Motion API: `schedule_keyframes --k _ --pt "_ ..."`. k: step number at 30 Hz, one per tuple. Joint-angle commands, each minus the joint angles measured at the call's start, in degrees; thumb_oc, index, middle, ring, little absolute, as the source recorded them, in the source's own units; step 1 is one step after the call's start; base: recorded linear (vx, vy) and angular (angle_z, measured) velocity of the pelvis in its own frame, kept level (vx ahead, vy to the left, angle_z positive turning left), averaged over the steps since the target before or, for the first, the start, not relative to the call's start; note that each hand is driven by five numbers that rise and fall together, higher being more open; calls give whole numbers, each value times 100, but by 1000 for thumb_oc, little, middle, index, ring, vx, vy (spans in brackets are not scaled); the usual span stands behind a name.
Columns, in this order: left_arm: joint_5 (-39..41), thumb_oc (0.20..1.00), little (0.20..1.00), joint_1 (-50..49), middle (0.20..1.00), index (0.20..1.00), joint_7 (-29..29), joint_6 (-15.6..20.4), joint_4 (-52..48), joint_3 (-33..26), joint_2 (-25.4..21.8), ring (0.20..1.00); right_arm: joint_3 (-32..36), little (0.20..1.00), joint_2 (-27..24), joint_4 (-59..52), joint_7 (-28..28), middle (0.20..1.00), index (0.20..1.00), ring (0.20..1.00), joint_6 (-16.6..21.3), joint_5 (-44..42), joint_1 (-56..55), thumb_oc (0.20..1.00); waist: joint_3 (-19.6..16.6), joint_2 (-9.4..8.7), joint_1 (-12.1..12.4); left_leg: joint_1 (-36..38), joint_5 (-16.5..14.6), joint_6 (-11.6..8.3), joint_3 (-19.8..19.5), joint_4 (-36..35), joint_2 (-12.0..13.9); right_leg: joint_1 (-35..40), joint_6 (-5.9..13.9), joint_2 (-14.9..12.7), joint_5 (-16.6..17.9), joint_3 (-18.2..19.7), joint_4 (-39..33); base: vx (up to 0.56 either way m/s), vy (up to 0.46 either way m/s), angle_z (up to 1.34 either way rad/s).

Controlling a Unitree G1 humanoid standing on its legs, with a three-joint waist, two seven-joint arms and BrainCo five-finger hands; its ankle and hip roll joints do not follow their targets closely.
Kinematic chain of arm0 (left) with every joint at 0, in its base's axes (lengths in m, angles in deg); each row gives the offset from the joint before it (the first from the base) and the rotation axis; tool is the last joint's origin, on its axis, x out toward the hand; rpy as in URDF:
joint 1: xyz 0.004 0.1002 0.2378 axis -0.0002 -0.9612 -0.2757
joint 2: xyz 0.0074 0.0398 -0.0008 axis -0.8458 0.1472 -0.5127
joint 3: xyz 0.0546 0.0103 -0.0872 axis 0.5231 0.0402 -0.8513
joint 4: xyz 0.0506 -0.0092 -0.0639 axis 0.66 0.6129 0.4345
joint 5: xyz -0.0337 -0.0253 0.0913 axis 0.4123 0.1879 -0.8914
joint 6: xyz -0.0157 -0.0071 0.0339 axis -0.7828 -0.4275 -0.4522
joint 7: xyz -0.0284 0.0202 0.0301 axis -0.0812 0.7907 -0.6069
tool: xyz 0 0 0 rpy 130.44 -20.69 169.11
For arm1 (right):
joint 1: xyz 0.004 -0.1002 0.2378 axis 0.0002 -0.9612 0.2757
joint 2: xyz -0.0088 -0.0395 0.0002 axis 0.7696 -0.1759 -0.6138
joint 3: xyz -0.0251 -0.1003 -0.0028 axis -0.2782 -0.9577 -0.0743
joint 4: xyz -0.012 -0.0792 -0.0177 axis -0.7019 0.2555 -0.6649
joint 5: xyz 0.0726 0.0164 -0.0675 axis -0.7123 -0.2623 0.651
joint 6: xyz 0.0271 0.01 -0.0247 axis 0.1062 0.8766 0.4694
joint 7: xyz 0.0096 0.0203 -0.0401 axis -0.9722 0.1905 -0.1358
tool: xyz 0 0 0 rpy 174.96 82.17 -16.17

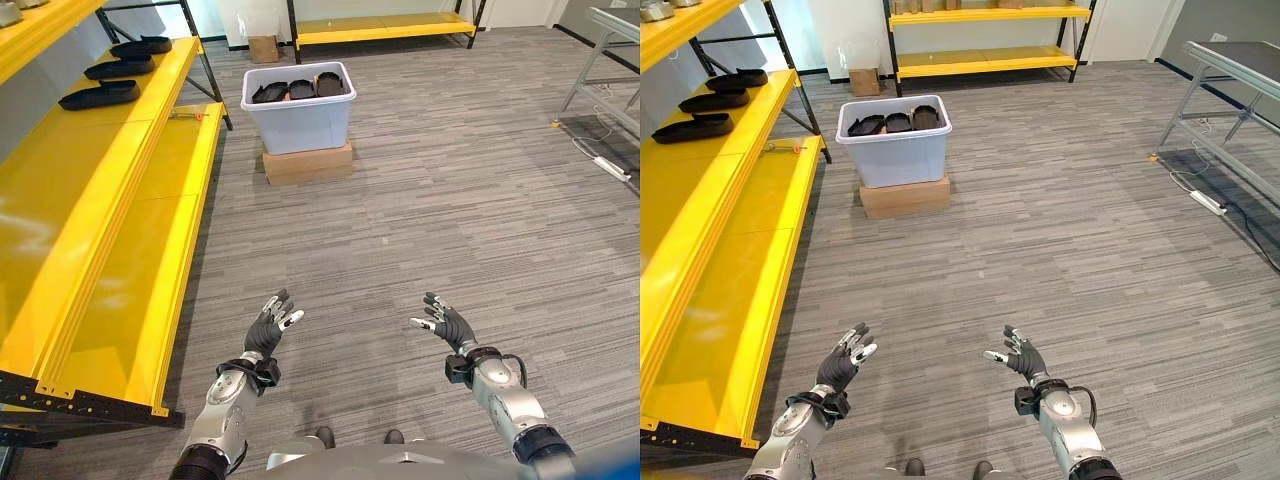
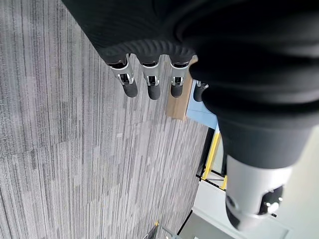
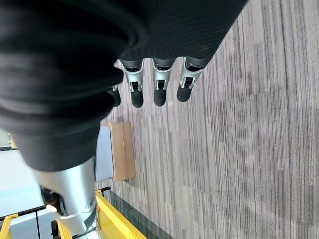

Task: Move parts from the plastic box to the shelf.

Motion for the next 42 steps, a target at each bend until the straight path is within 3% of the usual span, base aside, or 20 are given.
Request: schedule_keyframes --k 1,17,39,42 --pt "277 1000 1000 334 1000 1000 -109 32 -115 -25 22 1000 -10 1000 36 -187 13 1000 1000 1000 155 -10 212 1000 -51 -101 83 70 -263 -215 267 62 42 39 454 -284 105 -260 35 0 0 0" --pt "211 1000 1000 353 1000 1000 194 -419 -131 61 66 1000 -16 1000 73 -189 -168 1000 1000 1000 240 -10 224 1000 -19 -95 96 78 -268 -188 255 62 24 57 476 -310 123 -298 35 0 0 0" --pt "716 1000 1000 363 1000 1000 477 -575 -76 17 203 1000 15 1000 70 -210 -104 1000 1000 1000 102 -119 182 1000 9 -121 65 125 -316 -121 313 131 -62 78 494 -348 158 -244 35 9 17 0" --pt "533 1000 1000 372 1000 1000 447 -351 -54 47 167 1000 55 1000 75 -241 -178 1000 1000 1000 242 -44 168 1000 31 -122 38 120 -369 -35 357 183 -94 32 534 -437 107 -222 243 53 166 -1"
